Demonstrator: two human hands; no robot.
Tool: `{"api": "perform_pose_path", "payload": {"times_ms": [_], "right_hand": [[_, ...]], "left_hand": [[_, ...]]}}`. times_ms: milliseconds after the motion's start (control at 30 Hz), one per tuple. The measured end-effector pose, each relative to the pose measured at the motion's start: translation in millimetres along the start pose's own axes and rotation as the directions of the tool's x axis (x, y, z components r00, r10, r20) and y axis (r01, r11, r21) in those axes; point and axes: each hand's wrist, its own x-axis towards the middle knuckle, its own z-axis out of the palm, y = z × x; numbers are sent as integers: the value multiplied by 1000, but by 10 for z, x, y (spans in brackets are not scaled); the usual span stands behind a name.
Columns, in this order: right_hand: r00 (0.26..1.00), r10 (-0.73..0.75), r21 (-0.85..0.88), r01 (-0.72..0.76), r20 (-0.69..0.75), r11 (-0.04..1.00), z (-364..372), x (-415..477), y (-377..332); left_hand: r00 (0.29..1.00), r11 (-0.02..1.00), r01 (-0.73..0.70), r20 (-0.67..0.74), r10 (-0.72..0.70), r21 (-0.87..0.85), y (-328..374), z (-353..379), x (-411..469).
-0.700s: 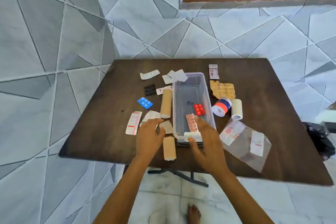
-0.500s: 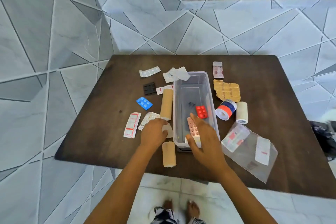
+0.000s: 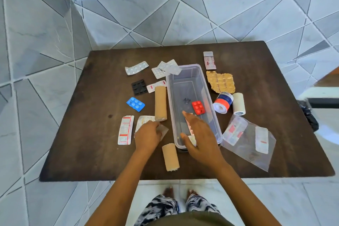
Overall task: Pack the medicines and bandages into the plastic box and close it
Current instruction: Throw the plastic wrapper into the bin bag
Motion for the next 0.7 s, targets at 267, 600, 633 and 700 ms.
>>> {"api": "perform_pose_path", "payload": {"times_ms": [267,600,633,700], "right_hand": [[955,200,61,-191,-220,980,-306,-74,157],[754,640,-361,-644,-147,675,-654,-496,995],[747,648,-373,-649,-146,664,-649,-516,1029],[725,674,-341,-676,-144,654,-639,-529,1064]], "left_hand": [[986,980,-142,-109,128,-137,460,-569,-57],[932,928,-357,26,362,-106,1280,-233,-304],[930,929,-359,42,364,-95,1293,-211,-309],[930,929,-359,54,364,-85,1296,-189,-320]]}}
